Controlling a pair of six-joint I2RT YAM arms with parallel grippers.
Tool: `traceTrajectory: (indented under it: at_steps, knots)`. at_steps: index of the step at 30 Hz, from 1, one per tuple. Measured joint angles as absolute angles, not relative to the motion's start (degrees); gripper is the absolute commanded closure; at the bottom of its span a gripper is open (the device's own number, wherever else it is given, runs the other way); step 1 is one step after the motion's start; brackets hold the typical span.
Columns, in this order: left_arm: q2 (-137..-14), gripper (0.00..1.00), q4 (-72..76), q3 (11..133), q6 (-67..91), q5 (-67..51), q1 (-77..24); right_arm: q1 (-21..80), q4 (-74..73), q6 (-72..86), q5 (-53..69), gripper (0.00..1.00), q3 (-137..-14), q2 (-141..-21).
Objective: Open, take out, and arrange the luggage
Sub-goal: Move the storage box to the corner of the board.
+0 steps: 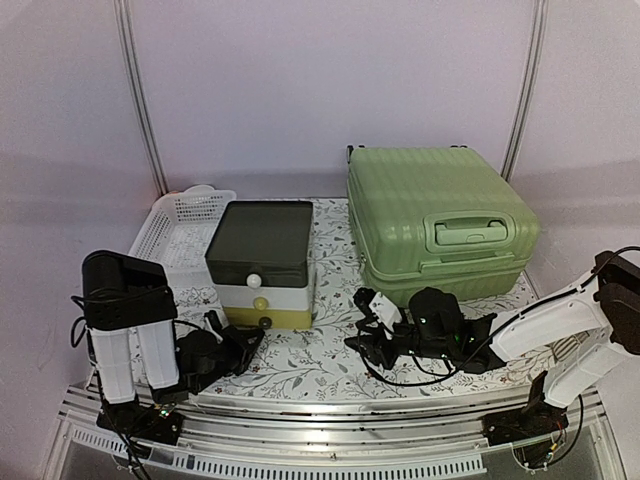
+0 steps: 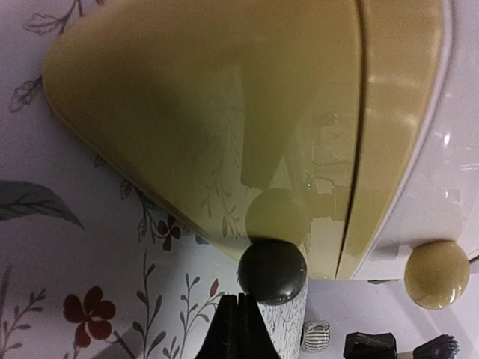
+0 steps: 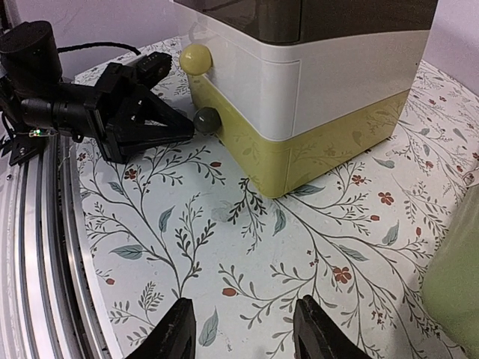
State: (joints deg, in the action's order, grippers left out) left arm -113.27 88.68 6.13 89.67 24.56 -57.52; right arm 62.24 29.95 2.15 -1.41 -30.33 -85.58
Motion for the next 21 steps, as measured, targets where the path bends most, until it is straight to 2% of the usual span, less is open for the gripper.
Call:
traceTrajectory:
  at_steps: [7,12,21]
  knots:
    - [-114.3,1.0,88.8,7.6,90.5,19.6,-54.7,62.2,30.0,2.1,-1.8,0.55,-30.3,-85.6]
    - [-118.4,1.0,88.6,15.6,89.3,17.6,-50.3,62.2,30.0,2.1,-2.1,0.55,-30.3,-85.6]
    - [-119.5,1.0,86.0,21.7,85.1,14.6,-45.7,62.2,30.0,2.1,-2.2,0.55,-29.8,-85.6]
